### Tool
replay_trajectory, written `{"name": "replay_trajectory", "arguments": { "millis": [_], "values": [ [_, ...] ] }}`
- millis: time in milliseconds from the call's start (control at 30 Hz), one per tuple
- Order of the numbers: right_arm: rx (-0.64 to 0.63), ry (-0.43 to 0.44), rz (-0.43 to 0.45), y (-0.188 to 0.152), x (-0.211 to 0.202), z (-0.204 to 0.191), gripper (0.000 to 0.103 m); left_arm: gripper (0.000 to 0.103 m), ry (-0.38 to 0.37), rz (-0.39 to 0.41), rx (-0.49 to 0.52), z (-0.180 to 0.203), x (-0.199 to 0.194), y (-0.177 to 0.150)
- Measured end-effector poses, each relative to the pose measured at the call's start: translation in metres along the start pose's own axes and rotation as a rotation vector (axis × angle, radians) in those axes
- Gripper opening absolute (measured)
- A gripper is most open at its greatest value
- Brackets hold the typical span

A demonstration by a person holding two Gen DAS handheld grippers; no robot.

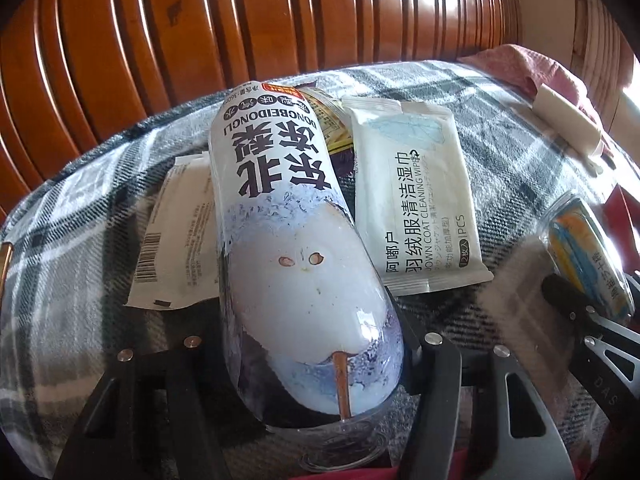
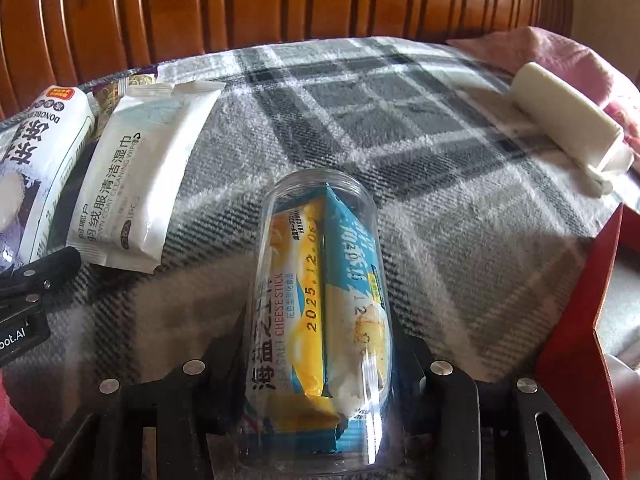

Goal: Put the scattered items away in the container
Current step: 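Grasp the white printed bottle with the left gripper while the right gripper holds the clear container, then carry the white bottle and clear container over the red tray and release both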

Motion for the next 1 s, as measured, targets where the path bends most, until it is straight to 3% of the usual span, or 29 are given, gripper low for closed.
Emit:
{"name": "replay_trajectory", "arguments": {
  "millis": [133,267,400,733,867,1000],
  "values": [
    [0.008,-0.054,0.015,0.001,-0.011,0.005,0.05,0.065,0.02,0.077,-0.029,-0.006,-0.028,0.0],
    [0.02,-0.082,0.103,0.002,-0.041,0.015,0.05,0.065,0.057,0.155,0.011,-0.013,-0.061,0.002],
    [0.04,-0.097,0.116,0.009,-0.053,0.018,0.05,0.064,-0.017,0.161,-0.056,-0.031,-0.084,0.003],
    [0.098,-0.114,0.132,0.01,-0.08,0.022,0.05,0.064,-0.039,0.194,-0.112,-0.05,-0.119,0.003],
    [0.111,-0.149,0.131,0.003,-0.091,0.033,0.05,0.064,-0.066,0.173,-0.104,-0.038,-0.122,0.0],
    [0.119,-0.207,0.119,-0.01,-0.105,0.059,0.05,0.064,-0.147,0.151,-0.074,-0.007,-0.119,-0.002]
  ]
}}
Point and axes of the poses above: each gripper's, at about its wrist camera, not at the fingertips, and x roughly the way its jaws point, z to its right, y to its top, the point moved 1 cm from there along x, roughly the way its jaws point, and after that the axes turned 8 degrees about -y, right-handed, at the moved point
